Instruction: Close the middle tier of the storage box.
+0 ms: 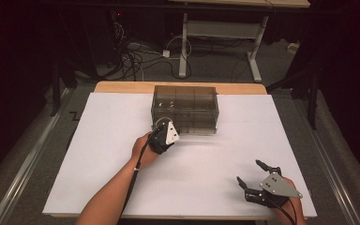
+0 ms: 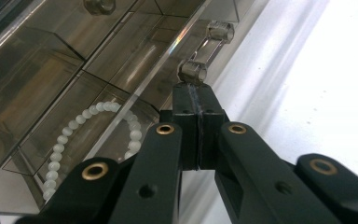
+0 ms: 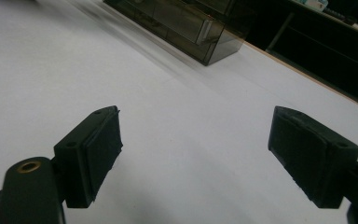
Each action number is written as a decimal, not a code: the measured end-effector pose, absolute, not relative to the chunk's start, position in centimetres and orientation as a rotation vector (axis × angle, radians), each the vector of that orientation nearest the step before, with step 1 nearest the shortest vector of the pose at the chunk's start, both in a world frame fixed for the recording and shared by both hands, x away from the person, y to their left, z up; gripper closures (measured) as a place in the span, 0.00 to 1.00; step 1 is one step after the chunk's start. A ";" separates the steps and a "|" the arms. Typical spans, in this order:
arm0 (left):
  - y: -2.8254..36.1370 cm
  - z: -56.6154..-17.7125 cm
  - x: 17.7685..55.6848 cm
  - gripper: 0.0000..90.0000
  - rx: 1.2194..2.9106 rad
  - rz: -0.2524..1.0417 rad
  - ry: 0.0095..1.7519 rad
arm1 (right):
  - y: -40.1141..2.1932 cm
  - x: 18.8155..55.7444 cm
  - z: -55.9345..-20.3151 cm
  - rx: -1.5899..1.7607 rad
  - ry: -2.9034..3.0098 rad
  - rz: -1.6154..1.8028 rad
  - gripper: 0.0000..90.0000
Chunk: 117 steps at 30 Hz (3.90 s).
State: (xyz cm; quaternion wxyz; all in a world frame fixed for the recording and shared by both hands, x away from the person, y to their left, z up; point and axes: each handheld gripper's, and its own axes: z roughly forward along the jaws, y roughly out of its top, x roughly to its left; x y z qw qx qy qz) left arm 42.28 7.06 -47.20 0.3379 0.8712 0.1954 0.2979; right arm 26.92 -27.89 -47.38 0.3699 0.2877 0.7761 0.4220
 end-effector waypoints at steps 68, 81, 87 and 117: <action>9.8 -47.4 44.5 0.97 2.220 0.856 0.646 | -27.8 27.0 -47.7 0.728 2.009 1.065 0.20; 10.4 -47.4 44.6 0.97 2.210 0.867 0.667 | -27.8 27.0 -47.7 0.725 2.014 1.062 0.20; 10.6 -47.3 44.6 0.97 2.210 0.868 0.674 | -27.8 27.0 -47.7 0.728 2.011 1.063 0.20; 11.3 -47.7 44.9 0.97 2.224 0.863 0.694 | -27.8 27.0 -47.7 0.726 2.013 1.059 0.20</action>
